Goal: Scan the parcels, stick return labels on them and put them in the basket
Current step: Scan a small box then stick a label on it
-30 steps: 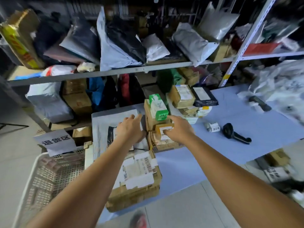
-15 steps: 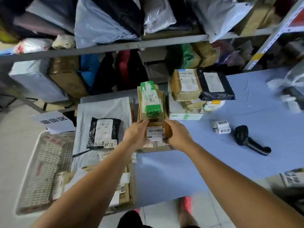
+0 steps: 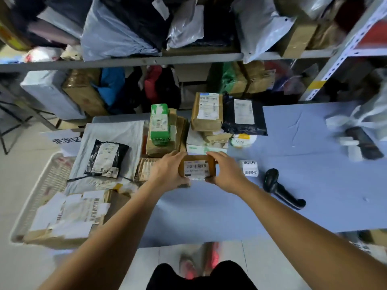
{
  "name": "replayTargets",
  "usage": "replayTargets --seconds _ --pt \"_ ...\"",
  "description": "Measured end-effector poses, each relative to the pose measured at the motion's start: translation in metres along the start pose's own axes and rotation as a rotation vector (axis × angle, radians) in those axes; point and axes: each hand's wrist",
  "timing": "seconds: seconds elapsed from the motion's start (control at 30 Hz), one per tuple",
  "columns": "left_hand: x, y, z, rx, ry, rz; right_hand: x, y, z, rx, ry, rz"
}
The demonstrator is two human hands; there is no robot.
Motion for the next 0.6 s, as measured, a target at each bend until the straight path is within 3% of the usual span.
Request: replayTargets --seconds 0.33,0.6 --pt "0.068 0.027 0.064 -0.088 0.126 0.148 0.064 0.086 -0.016 0.027 0.048 0.179" --pt "0.102 0.041 0.121 -0.119 0.178 0.102 0.122 0.123 -0.012 -0.037 0.083 0.222"
Point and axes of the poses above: each hand's wrist, its own y-axis away from the middle knuckle, its own z-axis out of the palm, x = y × z, and after that the axes turned 3 degrees about x, right-handed
